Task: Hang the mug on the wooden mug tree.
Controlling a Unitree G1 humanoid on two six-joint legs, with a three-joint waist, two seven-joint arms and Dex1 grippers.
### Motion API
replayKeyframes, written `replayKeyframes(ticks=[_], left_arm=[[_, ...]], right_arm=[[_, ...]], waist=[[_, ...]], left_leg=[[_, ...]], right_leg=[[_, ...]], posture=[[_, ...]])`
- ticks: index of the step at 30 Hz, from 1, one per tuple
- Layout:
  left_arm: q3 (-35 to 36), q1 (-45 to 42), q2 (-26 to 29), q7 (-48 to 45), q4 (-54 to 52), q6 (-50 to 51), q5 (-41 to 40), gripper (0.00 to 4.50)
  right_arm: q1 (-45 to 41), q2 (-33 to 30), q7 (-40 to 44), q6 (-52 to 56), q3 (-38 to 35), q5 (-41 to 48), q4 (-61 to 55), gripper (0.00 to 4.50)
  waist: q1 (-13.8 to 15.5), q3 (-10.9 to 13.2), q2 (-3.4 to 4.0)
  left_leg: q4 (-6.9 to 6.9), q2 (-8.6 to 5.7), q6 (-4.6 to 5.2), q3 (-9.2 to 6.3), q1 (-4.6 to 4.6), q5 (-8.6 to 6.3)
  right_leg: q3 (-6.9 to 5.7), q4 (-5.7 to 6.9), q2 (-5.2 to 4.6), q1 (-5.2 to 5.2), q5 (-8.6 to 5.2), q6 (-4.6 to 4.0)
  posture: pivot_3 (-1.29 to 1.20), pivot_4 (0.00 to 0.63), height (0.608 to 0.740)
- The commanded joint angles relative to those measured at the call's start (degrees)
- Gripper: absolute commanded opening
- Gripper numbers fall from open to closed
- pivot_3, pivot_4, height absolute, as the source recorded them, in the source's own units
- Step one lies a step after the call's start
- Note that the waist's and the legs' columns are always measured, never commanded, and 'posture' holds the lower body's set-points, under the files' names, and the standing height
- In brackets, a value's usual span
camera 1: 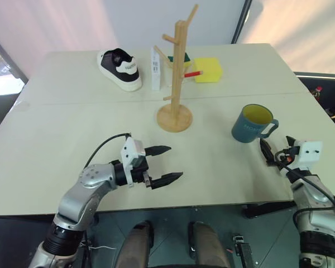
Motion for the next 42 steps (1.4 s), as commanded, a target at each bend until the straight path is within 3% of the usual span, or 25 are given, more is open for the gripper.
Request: replayKeyframes(ticks=[1, 15, 18, 25, 30, 35, 42], left_arm=[[0.1, -1.5, 0.0, 0.1, -1.2, -0.3, -0.4, 4.50], [0.5, -1.2, 0.5, 0.8, -1.4, -0.3, -0.1, 4.50], [0.8, -1.2, 0.8, 1.3, -1.9, 0.1, -0.3, 4.50], [1.1, 0.0, 1.3, 2.3, -3.4, 0.2, -0.5, 4.50], [1.5, 0.1, 1.5, 3.2, -3.8, 0.5, -0.7, 4.50], [5.8, 0.2, 2.5, 4.5, -1.2, -0.3, -1.0, 4.50], [12.0, -0.6, 3.2, 4.3, 2.3, -2.6, -1.9, 4.50]], right_arm=[[-1.7, -0.2, -0.7, -1.8, -0.2, -0.5, 0.8, 4.50], [-9.3, -0.5, -2.1, -3.8, 1.7, -2.3, 10.5, 4.50], [-11.2, -0.4, -1.5, -4.6, 2.2, -2.3, 12.9, 3.64], [-12.5, -0.2, 0.0, -5.6, 2.8, -1.9, 14.4, 0.06], [-11.6, -0.9, 1.3, -5.9, 4.2, -2.6, 11.9, 0.06], [-10.7, -6.5, 7.9, -5.1, 13.1, -9.0, -3.0, 0.06], [-24.0, -12.1, 15.0, 2.8, 22.1, -12.9, -12.9, 0.06]], waist=[[0.0, 0.0, 0.00], [-0.1, 0.0, 0.00], [-0.1, 0.0, 0.00], [-0.1, 0.0, 0.00], [-0.1, 0.0, 0.00], [-0.5, 0.0, 0.06], [-0.1, 0.1, 0.01]], left_leg=[[0.00, 0.00, 0.00, 0.00, 0.00, 0.00], [0.03, 0.00, 0.01, 0.01, 0.09, 0.01], [0.03, 0.00, 0.01, 0.01, 0.17, 0.01], [0.02, -0.01, 0.01, 0.00, 0.27, 0.01], [0.02, -0.01, 0.01, -0.01, 0.36, 0.01], [0.00, 0.01, 0.01, 0.00, 0.48, 0.00], [-0.01, 0.06, -0.01, -0.04, 0.56, 0.00]], right_leg=[[0.00, 0.00, 0.00, 0.00, 0.00, 0.00], [0.01, 0.08, 0.01, 0.06, 0.02, -0.01], [0.01, 0.08, 0.02, 0.14, 0.02, -0.02], [0.01, 0.07, 0.01, 0.28, 0.01, -0.02], [0.01, 0.07, 0.01, 0.35, 0.00, 0.00], [0.03, 0.07, 0.01, 0.41, -0.11, 0.17], [0.01, 0.06, 0.06, 0.46, -0.12, 0.17]], posture=[[0.00, 0.150, 0.740], [0.00, 0.150, 0.740], [0.00, 0.150, 0.740], [0.00, 0.150, 0.740], [0.00, 0.150, 0.740], [0.00, 0.150, 0.740], [0.00, 0.150, 0.740]])
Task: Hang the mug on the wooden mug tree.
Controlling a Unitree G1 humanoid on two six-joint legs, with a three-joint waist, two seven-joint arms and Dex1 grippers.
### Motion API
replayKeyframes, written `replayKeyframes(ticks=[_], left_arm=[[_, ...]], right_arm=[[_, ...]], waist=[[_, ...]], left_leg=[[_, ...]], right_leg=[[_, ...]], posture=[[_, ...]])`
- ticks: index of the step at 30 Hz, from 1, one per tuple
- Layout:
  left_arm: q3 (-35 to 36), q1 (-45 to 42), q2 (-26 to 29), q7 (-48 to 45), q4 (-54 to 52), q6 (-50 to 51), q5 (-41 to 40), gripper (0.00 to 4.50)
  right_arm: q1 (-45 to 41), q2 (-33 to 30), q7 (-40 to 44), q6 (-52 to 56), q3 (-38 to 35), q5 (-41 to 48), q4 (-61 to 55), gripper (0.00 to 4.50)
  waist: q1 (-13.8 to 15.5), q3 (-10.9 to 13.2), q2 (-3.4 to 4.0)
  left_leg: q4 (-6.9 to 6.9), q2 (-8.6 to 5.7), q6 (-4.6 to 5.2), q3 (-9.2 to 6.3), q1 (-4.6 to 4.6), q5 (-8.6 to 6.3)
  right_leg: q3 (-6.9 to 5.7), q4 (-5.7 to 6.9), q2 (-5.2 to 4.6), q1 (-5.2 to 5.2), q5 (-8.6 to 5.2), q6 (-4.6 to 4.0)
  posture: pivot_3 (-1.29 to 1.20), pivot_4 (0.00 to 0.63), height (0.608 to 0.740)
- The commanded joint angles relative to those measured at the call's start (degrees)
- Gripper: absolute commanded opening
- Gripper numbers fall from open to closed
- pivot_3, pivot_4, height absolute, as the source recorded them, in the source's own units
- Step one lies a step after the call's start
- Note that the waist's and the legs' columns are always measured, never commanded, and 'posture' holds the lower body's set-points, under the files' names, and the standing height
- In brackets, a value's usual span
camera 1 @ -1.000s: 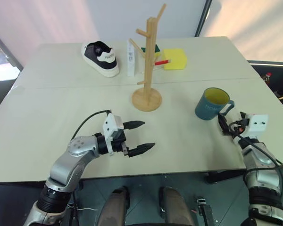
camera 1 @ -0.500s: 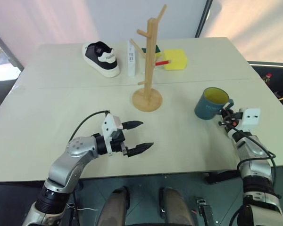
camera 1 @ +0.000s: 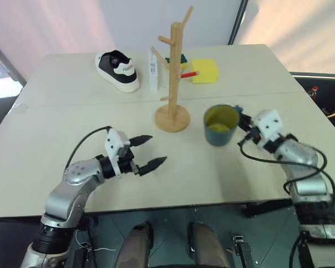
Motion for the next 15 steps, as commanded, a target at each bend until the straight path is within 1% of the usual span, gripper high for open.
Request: replayKeyframes(ticks=[1, 5, 10, 15], left_arm=[[4.5, -1.2, 0.6, -0.4, -0.1, -2.1, -2.2, 4.50], [7.2, -1.1, 0.9, -0.3, -0.7, -1.7, -4.1, 4.50], [7.4, 0.0, 0.7, 0.3, -1.7, -2.0, -3.9, 4.50], [7.2, 0.7, 0.1, 1.2, -2.5, -2.3, -4.0, 4.50]], right_arm=[[-8.7, -1.7, 2.8, 3.9, 3.1, -2.3, -2.1, 0.06], [-17.3, -1.3, 4.9, 4.3, 5.6, -4.1, 3.9, 0.06], [-23.6, -0.1, 6.2, 1.1, 6.6, -4.9, 12.5, 0.06], [-27.6, 0.3, 8.6, -1.7, 7.6, -5.7, 18.4, 0.06]], waist=[[0.1, 0.0, -0.04], [0.3, 0.0, -0.08], [0.1, 0.0, -0.10], [-0.1, 0.0, -0.10]], left_leg=[[0.00, 0.00, 0.00, 0.00, -0.02, 0.00], [0.00, -0.06, 0.00, -0.04, -0.24, 0.00], [-0.01, -0.16, 0.00, 0.00, -0.50, 0.00], [-0.02, -0.11, 0.00, 0.02, -0.61, 0.00]], right_leg=[[0.00, -0.02, -0.01, 0.00, 0.00, -0.01], [-0.04, -0.14, -0.09, -0.10, 0.10, -0.15], [-0.02, -0.18, -0.12, -0.29, 0.09, -0.09], [-0.02, 0.00, -0.07, -0.54, 0.11, -0.09]], posture=[[0.00, 0.150, 0.740], [0.00, 0.150, 0.740], [0.00, 0.150, 0.740], [0.00, 0.150, 0.740]])
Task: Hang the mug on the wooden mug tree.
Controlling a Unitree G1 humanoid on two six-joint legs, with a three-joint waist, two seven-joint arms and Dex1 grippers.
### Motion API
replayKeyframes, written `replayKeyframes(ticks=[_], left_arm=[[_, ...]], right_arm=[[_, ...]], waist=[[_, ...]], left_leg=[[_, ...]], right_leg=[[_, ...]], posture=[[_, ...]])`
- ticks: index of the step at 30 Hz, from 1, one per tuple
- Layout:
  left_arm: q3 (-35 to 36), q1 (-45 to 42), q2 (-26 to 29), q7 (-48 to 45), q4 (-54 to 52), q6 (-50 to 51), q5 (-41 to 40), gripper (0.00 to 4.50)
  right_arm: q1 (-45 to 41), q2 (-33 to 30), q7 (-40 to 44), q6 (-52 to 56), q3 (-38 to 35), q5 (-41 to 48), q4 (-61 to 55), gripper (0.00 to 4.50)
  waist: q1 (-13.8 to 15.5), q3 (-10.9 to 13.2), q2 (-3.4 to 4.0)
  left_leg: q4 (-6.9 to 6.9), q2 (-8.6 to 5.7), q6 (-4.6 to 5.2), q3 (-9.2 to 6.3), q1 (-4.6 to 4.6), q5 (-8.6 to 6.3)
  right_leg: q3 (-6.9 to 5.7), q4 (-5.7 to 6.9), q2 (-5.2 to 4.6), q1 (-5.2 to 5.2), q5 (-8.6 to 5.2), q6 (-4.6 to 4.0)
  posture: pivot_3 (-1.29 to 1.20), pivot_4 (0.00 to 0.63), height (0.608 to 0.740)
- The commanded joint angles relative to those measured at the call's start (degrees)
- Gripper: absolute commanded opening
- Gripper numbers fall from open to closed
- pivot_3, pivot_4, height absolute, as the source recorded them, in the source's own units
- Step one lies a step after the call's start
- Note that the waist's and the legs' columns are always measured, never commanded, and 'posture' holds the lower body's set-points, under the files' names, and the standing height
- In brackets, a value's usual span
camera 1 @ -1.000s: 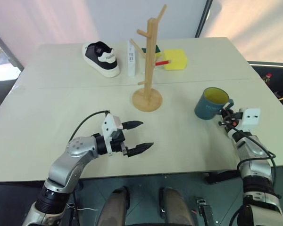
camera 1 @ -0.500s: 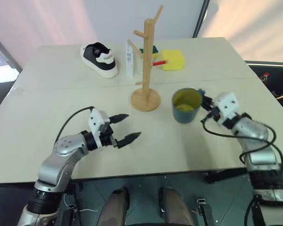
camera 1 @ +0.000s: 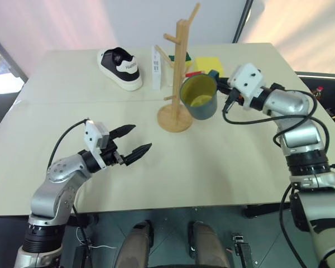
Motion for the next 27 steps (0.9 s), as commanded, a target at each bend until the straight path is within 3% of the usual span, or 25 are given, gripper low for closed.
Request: replayKeyframes(ticks=[1, 27], left_arm=[[1.0, 0.2, -0.2, 0.6, -2.7, -1.3, -0.8, 4.50], [5.2, -2.6, -0.7, 2.5, -2.7, -2.2, -5.0, 4.50]], right_arm=[[-3.8, 0.5, 1.3, -2.9, 0.0, -0.3, 1.9, 0.06], [-16.4, 6.2, 5.3, -9.1, 4.4, -5.4, 19.4, 0.06]], waist=[[-0.2, 0.0, 0.00], [-0.3, 0.0, 0.00]], left_leg=[[0.00, 0.01, 0.00, 0.00, 0.01, 0.00], [0.01, 0.01, -0.03, 0.02, 0.02, 0.02]], right_leg=[[0.00, 0.01, 0.01, 0.00, 0.00, -0.01], [0.02, 0.10, 0.04, -0.06, 0.13, 0.16]], posture=[[0.00, 0.150, 0.740], [0.00, 0.150, 0.740]])
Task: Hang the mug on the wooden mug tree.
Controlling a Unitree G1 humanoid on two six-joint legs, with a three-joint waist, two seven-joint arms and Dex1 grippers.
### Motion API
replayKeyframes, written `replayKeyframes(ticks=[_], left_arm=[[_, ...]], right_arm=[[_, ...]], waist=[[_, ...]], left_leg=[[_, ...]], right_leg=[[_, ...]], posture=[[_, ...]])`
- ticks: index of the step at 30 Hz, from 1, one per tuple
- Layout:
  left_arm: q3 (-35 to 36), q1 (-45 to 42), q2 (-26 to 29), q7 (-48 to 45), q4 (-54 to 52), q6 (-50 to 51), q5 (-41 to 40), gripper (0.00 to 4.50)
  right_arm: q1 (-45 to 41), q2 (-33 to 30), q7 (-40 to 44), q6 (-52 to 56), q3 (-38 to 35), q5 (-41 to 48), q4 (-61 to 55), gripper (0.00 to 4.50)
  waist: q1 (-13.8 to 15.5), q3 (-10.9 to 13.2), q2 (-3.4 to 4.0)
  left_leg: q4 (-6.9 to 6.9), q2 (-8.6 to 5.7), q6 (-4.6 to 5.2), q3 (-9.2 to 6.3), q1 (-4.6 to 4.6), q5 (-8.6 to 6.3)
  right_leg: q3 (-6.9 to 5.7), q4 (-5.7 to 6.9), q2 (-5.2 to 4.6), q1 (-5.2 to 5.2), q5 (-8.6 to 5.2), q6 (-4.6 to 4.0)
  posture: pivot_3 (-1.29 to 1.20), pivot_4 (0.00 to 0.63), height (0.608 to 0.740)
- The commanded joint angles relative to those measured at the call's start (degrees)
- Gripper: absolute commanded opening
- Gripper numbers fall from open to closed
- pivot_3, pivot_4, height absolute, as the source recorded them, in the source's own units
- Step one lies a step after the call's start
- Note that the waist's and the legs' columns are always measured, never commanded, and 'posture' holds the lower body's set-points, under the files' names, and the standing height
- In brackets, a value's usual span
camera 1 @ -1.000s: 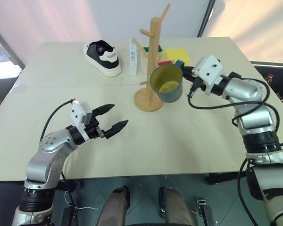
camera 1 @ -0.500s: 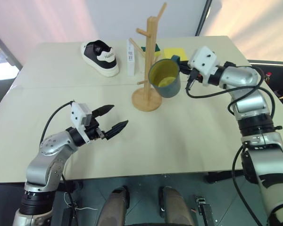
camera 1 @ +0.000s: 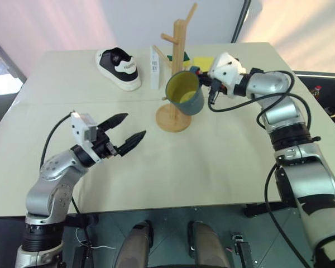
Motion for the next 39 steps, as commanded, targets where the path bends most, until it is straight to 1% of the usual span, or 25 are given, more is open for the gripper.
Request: replayKeyframes(ticks=[1, 4, 5, 6, 8, 13, 17, 20, 22, 25, 30, 34, 39], left_arm=[[1.2, -0.4, 0.4, 0.2, -2.2, -1.1, -0.9, 4.50], [1.2, -0.6, 0.5, 0.3, -2.2, -1.2, -0.8, 4.50], [1.1, -0.6, 0.5, 0.2, -2.1, -1.2, -0.7, 4.50], [1.1, -0.7, 0.5, 0.2, -2.1, -1.2, -0.7, 4.50], [1.1, -0.8, 0.5, 0.2, -2.1, -1.2, -0.7, 4.50], [0.9, -1.1, 0.5, 0.3, -2.2, -0.9, -0.7, 4.50], [0.7, -1.0, 0.5, 0.8, -1.6, -0.8, 0.0, 4.50], [0.4, -0.6, -0.2, 3.2, 1.3, -1.8, 2.9, 4.50], [0.1, -0.3, -0.9, 5.0, 3.7, -3.6, 5.6, 4.50], [0.4, 0.1, -2.9, 8.4, 8.7, -6.7, 9.3, 4.50], [2.1, 1.0, -4.9, 14.1, 14.4, -10.1, 13.5, 4.50], [3.2, 2.0, -5.8, 17.5, 15.8, -10.4, 14.4, 4.50], [3.4, 3.3, -5.7, 18.5, 16.5, -10.9, 15.3, 4.50]], right_arm=[[-2.7, 0.1, 0.0, -1.6, -0.8, 0.0, 0.4, 0.06], [-3.1, 0.1, -0.5, -1.9, -1.2, 0.0, 1.1, 0.97], [-3.1, -0.1, -0.9, -2.2, -1.3, -0.2, 1.1, 1.37], [-3.2, -0.4, -1.3, -2.5, -1.4, -0.4, 1.0, 1.99], [-3.0, -1.3, -1.7, -2.8, -1.8, -0.4, 0.5, 2.94], [-0.9, -5.5, -2.5, -3.1, -5.1, 1.4, -2.7, 2.94], [4.0, -7.5, -3.6, -1.0, -10.5, 6.0, -7.2, 2.94], [10.2, -7.8, -5.3, 2.3, -15.4, 10.1, -11.5, 2.94], [15.3, -6.9, -6.8, 4.0, -17.7, 12.0, -14.1, 2.94], [24.8, -3.7, -8.9, 6.5, -20.5, 15.8, -18.7, 2.94], [33.5, 0.8, -11.5, 9.0, -22.0, 19.0, -22.5, 2.94], [37.2, 3.3, -12.7, 10.5, -21.6, 20.3, -23.4, 2.94], [38.2, 4.6, -13.1, 10.9, -21.2, 20.6, -22.7, 2.94]], waist=[[0.0, 0.0, 0.00], [0.0, 0.0, 0.00], [0.0, 0.0, 0.00], [0.0, 0.0, 0.00], [0.0, 0.0, 0.00], [0.3, 0.0, 0.00], [0.2, 0.0, 0.00], [0.2, 0.0, 0.00], [0.2, 0.0, 0.00], [0.2, 0.0, -0.02], [0.1, 0.0, 0.00], [0.2, 0.0, 0.00], [0.3, 0.0, -0.01]], left_leg=[[0.00, 0.00, 0.00, 0.00, 0.00, 0.00], [0.00, 0.00, 0.00, 0.00, 0.00, 0.00], [0.00, 0.00, 0.00, 0.00, 0.00, 0.00], [0.00, 0.00, -0.01, 0.00, 0.00, 0.00], [0.00, 0.00, -0.01, 0.00, 0.01, 0.00], [0.00, 0.00, -0.01, 0.00, 0.00, 0.01], [0.00, -0.01, -0.01, 0.01, -0.01, 0.01], [0.01, 0.00, -0.01, 0.01, 0.02, 0.01], [0.02, 0.00, 0.00, 0.01, 0.05, 0.01], [0.02, 0.01, 0.00, 0.02, 0.16, 0.02], [0.04, 0.01, 0.00, 0.05, 0.27, 0.02], [0.06, 0.03, 0.00, 0.04, 0.39, 0.02], [0.07, 0.03, 0.00, 0.03, 0.45, 0.01]], right_leg=[[0.00, 0.00, 0.00, 0.00, 0.00, 0.00], [0.00, 0.01, 0.00, 0.00, 0.00, 0.00], [0.00, 0.01, 0.00, -0.01, 0.00, 0.00], [0.00, 0.03, 0.00, -0.01, 0.00, 0.00], [0.01, 0.03, 0.01, -0.01, 0.00, 0.00], [0.01, 0.04, 0.01, -0.01, 0.00, 0.00], [0.02, -0.01, 0.00, 0.01, 0.00, 0.00], [0.02, 0.03, 0.01, 0.04, 0.00, 0.00], [0.03, 0.07, 0.01, 0.06, 0.00, 0.00], [0.04, 0.08, 0.01, 0.16, 0.00, -0.01], [0.09, 0.15, 0.01, 0.21, 0.00, -0.01], [0.11, 0.16, 0.03, 0.31, -0.01, -0.07], [0.10, 0.12, 0.02, 0.42, -0.08, -0.18]], posture=[[0.00, 0.150, 0.740], [0.00, 0.150, 0.740], [0.00, 0.150, 0.740], [0.00, 0.150, 0.740], [0.00, 0.150, 0.740], [0.00, 0.150, 0.740], [0.00, 0.150, 0.740], [0.00, 0.150, 0.740], [0.00, 0.150, 0.740], [0.00, 0.150, 0.740], [0.00, 0.150, 0.740], [0.00, 0.150, 0.740], [0.00, 0.150, 0.740]])
